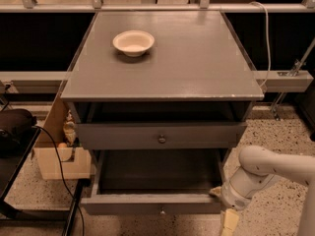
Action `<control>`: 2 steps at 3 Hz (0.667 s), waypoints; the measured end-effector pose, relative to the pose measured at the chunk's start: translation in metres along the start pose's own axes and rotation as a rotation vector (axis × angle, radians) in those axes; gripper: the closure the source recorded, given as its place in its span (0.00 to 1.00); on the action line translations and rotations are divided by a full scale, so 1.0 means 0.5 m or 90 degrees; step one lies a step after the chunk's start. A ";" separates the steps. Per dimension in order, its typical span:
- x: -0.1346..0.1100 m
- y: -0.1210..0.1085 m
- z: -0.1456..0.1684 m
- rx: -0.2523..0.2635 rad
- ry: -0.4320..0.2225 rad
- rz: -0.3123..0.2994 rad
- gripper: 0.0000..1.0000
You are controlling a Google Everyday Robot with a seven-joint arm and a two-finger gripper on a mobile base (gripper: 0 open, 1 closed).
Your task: Open middle drawer
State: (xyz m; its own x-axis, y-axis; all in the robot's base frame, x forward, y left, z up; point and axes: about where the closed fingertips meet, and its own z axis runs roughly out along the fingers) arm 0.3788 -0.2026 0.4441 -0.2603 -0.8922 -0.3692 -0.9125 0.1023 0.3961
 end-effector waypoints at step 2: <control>-0.027 0.038 -0.005 -0.040 -0.068 -0.013 0.00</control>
Offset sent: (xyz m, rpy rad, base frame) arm -0.0098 0.0109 0.0117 0.1016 0.0271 -0.0024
